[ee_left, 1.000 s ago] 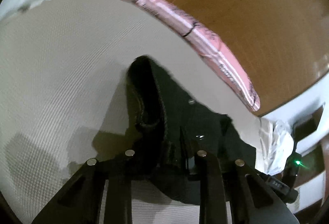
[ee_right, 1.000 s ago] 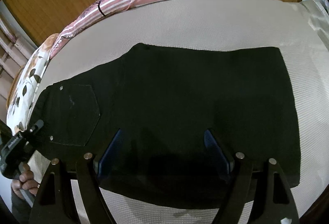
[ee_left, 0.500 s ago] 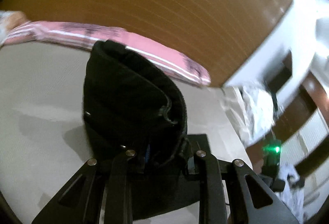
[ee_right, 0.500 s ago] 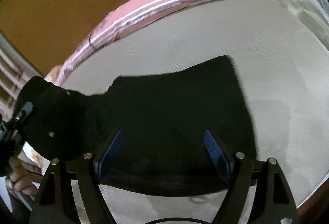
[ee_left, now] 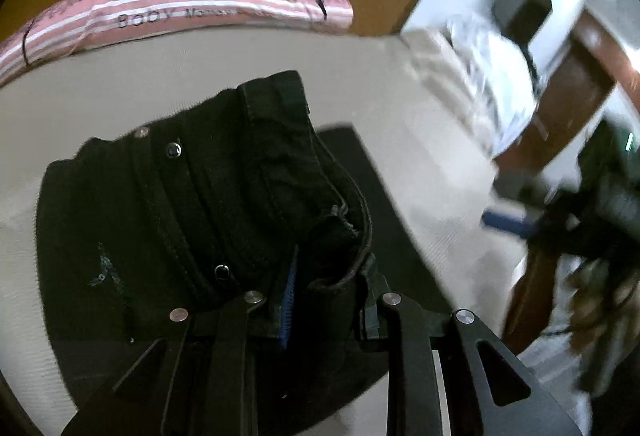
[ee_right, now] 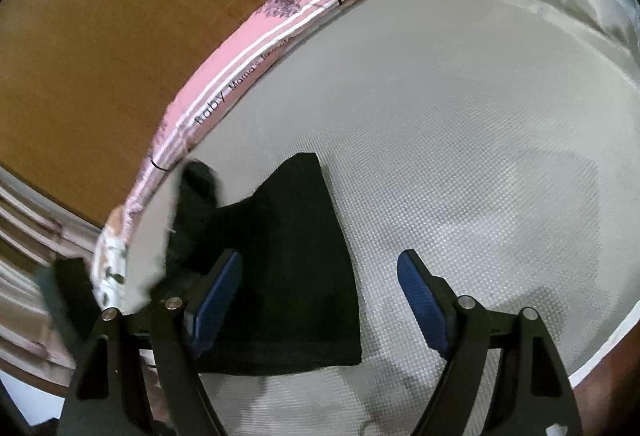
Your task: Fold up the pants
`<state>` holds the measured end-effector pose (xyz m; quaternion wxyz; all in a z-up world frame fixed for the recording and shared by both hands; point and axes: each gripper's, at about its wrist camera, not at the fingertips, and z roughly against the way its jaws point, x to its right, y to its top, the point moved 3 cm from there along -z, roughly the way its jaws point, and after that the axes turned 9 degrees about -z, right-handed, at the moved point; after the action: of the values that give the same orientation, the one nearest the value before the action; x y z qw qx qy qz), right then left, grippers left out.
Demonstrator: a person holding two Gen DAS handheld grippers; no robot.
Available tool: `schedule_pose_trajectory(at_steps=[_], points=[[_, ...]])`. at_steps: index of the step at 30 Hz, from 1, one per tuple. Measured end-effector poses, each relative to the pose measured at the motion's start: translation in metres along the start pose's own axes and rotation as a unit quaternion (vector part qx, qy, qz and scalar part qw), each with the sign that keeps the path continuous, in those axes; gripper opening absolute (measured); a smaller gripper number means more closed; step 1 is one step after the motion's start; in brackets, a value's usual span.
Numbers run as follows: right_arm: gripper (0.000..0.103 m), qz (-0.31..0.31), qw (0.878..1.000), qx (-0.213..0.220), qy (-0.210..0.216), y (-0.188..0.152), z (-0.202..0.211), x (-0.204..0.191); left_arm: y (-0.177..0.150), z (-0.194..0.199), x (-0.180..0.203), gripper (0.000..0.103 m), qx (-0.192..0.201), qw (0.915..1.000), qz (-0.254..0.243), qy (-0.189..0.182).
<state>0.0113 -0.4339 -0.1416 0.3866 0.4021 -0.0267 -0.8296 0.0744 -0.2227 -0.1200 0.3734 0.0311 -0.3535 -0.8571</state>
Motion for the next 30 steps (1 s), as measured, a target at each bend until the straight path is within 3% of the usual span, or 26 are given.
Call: schedule_pose_trajectory(at_steps=[4,7,10,13,17,22,24,30], points=[[0.078,-0.003,0.999,-0.029,0.037,0.000,-0.015,-0.003,-0.001,0.002,0.020,0.036,-0.002,0.9982,-0.052,0.030],[0.078,0.011,0.997,-0.055,0.054,-0.001,-0.031,-0.014,-0.003,0.013,0.028,0.047,-0.004,0.9974,-0.071,0.016],[0.078,0.014,0.994,-0.084,0.072,-0.002,-0.048,-0.020,-0.008,0.034,0.031,0.049,0.000,0.9972,-0.071,-0.024],[0.078,0.022,0.989,-0.117,0.087,-0.003,-0.069,-0.028,-0.010,0.059,0.023,0.056,0.024,0.9963,-0.083,-0.003],[0.078,0.043,0.985,-0.145,0.084,0.000,-0.093,-0.037,-0.012,0.076,-0.012,0.057,0.034,0.9966,-0.057,0.047],[0.071,0.044,0.976,-0.181,0.111,0.004,-0.116,-0.041,-0.025,0.073,-0.068,0.057,0.014,0.9953,0.008,0.096],[0.062,0.053,0.973,-0.193,0.111,0.004,-0.127,-0.044,-0.039,0.070,-0.079,0.057,0.003,0.9946,0.025,0.101],[0.057,0.099,0.966,-0.205,0.124,0.004,-0.146,-0.055,-0.052,0.049,-0.090,0.057,-0.021,0.9936,0.032,0.106]])
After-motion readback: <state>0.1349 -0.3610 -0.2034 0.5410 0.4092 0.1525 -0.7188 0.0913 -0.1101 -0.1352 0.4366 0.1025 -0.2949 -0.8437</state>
